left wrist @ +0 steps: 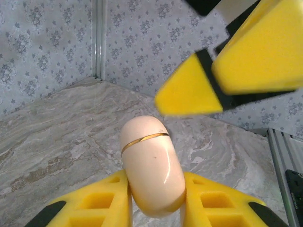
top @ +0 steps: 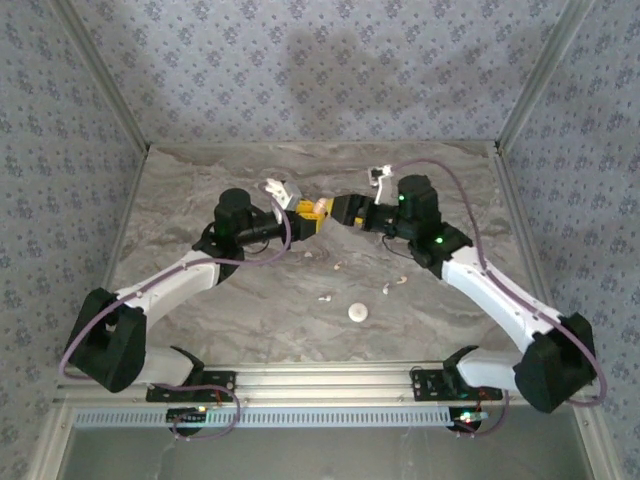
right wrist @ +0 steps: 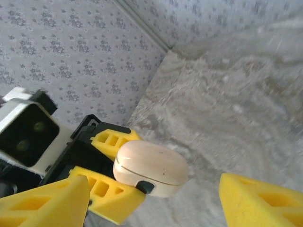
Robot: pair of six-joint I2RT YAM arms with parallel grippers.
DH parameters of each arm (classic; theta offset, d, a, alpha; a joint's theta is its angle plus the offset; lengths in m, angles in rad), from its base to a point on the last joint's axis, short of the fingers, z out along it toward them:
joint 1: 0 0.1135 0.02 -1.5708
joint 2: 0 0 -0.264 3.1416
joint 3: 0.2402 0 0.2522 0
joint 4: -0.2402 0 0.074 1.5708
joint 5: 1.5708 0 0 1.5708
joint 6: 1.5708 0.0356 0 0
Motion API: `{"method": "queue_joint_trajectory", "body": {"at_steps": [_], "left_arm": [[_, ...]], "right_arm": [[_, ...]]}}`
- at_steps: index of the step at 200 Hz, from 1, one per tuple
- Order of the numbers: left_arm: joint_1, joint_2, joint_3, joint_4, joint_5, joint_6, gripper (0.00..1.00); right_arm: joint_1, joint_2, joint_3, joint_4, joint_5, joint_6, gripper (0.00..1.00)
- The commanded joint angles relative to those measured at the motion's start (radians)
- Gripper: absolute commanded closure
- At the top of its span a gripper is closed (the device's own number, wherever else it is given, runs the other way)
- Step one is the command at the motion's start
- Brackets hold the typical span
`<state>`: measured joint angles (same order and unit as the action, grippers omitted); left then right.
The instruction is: Insert wireless bluetooth earbuds into charging case
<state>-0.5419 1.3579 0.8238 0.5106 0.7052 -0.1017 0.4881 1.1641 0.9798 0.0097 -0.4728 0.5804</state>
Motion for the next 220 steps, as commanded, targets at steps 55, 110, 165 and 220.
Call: {"method": "queue_joint_trajectory", "body": {"at_steps": [55, 110, 165, 220], "left_arm": [[0.007, 0.050, 0.115, -0.058, 0.255, 0.124, 0.76], [0.002, 0.078, 0.177, -0.138, 0.369, 0.199, 0.76], [-0.006, 0.069, 0.202, -0.214, 0.396, 0.262, 0.76], [-0.015, 0.061, 0.222, -0.270, 0.400, 0.305, 0.76]], "right_arm": [[-0.075, -0.100, 0.103, -0.510, -0.277, -1.126, 0.28], [-0.112, 0.057, 0.307, -0.812, -0.333, -1.449, 0.36], [-0.105, 0.160, 0.378, -0.815, -0.388, -1.522, 0.41], [-0.078, 0.242, 0.438, -0.836, -0.464, -1.559, 0.51]]}}
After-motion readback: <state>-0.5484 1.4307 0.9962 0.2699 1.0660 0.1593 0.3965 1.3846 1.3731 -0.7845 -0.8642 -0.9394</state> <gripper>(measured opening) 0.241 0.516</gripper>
